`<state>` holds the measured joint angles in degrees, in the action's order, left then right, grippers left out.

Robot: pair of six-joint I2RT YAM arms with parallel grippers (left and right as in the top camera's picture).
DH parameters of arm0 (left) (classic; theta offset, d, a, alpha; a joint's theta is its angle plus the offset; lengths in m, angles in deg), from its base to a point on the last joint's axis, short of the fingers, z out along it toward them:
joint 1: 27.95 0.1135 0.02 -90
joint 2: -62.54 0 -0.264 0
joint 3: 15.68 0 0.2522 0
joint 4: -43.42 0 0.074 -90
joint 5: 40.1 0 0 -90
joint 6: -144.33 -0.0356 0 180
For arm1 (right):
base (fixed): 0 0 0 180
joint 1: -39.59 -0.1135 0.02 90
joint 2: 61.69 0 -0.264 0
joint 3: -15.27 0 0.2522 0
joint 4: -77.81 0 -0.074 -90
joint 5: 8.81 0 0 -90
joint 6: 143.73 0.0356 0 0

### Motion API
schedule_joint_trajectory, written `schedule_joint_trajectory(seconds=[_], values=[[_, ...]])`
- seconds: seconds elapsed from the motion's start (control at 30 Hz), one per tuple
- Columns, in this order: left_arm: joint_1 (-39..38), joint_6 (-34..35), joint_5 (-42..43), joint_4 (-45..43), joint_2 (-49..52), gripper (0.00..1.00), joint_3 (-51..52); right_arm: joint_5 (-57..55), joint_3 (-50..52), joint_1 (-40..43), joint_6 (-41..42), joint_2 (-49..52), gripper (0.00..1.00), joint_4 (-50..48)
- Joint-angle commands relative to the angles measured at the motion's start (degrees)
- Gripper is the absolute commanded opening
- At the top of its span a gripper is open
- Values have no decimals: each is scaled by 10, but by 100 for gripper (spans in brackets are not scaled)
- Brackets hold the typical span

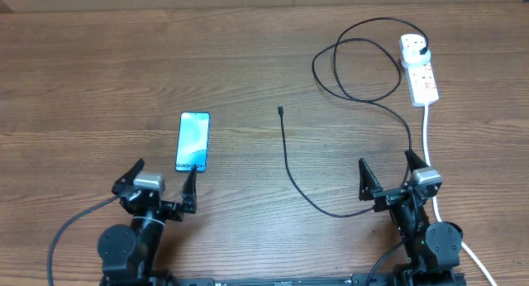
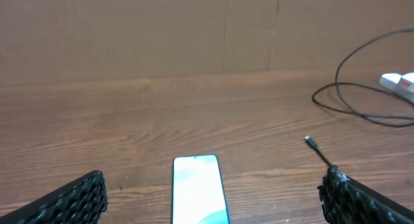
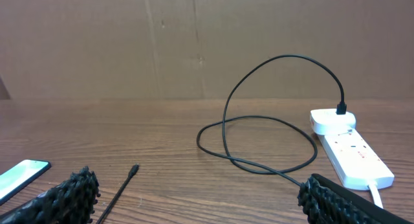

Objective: Plug charger to phone and switch on socket
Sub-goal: 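Move the left gripper forward over the smartphone and lower it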

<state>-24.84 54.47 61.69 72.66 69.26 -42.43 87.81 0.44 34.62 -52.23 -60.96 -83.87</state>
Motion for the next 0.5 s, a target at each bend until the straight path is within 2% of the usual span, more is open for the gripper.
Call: schedule_joint_trajectory(seconds=[0.0, 0.2, 0.47], values=[[2, 18, -1, 4, 63, 100, -72, -4, 6, -3, 1, -6, 100, -3], [2, 18, 16, 47, 201, 100, -201, -4, 6, -3, 1, -6, 100, -3], [2, 18, 53, 220, 427, 100, -442, -4, 6, -3, 1, -6, 100, -3]])
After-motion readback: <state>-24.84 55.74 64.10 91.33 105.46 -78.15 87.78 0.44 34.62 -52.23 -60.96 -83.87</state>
